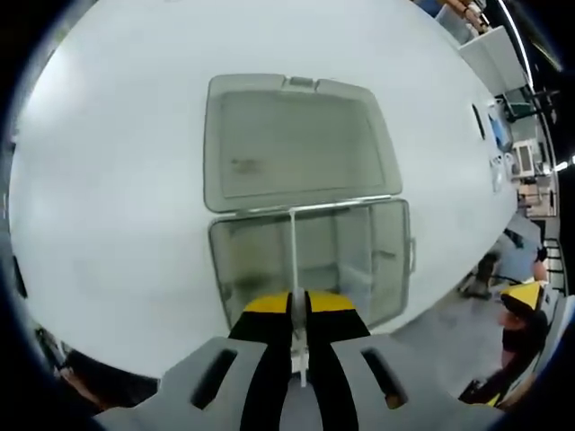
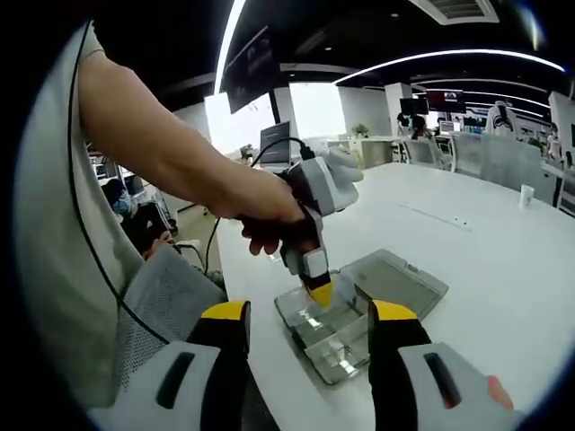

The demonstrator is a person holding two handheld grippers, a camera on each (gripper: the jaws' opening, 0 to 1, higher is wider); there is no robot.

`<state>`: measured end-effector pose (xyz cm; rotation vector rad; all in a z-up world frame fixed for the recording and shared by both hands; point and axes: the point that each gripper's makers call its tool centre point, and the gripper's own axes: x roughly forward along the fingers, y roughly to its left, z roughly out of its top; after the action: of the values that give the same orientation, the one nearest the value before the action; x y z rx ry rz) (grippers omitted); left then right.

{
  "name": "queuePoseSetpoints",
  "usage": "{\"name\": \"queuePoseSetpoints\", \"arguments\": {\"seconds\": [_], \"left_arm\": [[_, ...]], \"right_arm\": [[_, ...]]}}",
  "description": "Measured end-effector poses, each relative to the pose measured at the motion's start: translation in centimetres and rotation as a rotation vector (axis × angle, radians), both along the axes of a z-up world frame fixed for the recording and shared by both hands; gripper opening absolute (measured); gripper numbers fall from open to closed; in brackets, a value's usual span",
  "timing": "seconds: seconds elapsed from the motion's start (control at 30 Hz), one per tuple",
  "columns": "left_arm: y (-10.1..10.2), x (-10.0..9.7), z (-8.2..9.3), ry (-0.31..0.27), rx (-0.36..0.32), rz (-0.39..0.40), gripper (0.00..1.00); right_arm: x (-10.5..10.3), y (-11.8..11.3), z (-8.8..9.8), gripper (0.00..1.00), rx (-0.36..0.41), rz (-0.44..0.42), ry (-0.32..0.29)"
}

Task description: Insert the divider into the dual guide fixture by aligning both edges with the guide slots and pushing it downward to the bottom, including one-sided entry, uneven engagement, binding, and posture correction.

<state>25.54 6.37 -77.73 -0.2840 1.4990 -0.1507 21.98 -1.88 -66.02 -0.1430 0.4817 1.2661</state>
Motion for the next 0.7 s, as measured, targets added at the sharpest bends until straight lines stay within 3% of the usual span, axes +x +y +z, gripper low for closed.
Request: {"name": "queuePoseSetpoints", "arguments": {"seconds": [0.7], "left_arm": [[0.13, -0.05, 0.01, 0.006, 0.011, 0.021, 0.01]], "right_arm": [[0.12, 0.00, 0.00, 0.49, 0.003, -0.002, 0.000]]}}
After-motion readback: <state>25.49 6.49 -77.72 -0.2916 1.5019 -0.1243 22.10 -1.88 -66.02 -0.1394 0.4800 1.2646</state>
